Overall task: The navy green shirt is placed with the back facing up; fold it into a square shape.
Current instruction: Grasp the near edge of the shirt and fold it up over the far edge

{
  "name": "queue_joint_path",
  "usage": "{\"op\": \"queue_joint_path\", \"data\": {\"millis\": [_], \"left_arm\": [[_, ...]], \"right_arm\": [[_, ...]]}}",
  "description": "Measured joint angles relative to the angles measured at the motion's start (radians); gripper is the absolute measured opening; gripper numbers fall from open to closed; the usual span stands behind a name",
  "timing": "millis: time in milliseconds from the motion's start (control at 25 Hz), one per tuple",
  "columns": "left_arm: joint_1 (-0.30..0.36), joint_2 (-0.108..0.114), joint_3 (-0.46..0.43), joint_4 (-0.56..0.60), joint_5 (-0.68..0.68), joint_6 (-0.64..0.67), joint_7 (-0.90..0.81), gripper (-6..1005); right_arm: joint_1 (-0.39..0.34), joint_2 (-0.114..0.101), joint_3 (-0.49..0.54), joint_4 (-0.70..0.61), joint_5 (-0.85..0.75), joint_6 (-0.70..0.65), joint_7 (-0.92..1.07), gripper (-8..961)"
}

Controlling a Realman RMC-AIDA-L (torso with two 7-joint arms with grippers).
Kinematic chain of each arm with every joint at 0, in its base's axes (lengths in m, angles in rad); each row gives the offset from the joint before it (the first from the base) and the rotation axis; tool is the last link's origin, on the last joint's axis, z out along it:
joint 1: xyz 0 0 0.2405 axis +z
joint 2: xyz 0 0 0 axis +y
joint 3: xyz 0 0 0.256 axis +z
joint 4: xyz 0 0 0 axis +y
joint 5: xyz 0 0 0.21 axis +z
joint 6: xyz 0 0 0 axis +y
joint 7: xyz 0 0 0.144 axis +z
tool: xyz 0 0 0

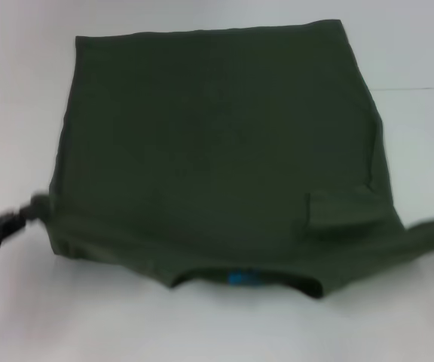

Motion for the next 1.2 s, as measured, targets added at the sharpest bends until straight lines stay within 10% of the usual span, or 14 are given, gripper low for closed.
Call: {"op": "queue_joint_path", "data": {"millis": [240,840,1000,1200], "left_arm": [[-0.164,0.047,-0.005,-0.082,-0.006,-0.194,-0.032,41],[-0.42,0.034,0.004,-0.136,-0.039,-0.676,-0.027,40],[-0.444,0.026,0.003,-0.171,-0.069,-0.756,0.006,40],[-0.428,-0.034,-0.001,-0.202,-0.148,-0.866,0.1,40]], "right_arm": [[0.143,-0.013,-0.004,0.044,0.03,0.152,0.008,24],[0.478,-0.028,-0.085,0.106,0.066,0.679,0.008,24],[0.509,-0.022,-0.137,0.146,0.089,0.776,0.001,25],[0.503,0.012,-0.185,0.224,0.155,0.911,-0.058,25]]}}
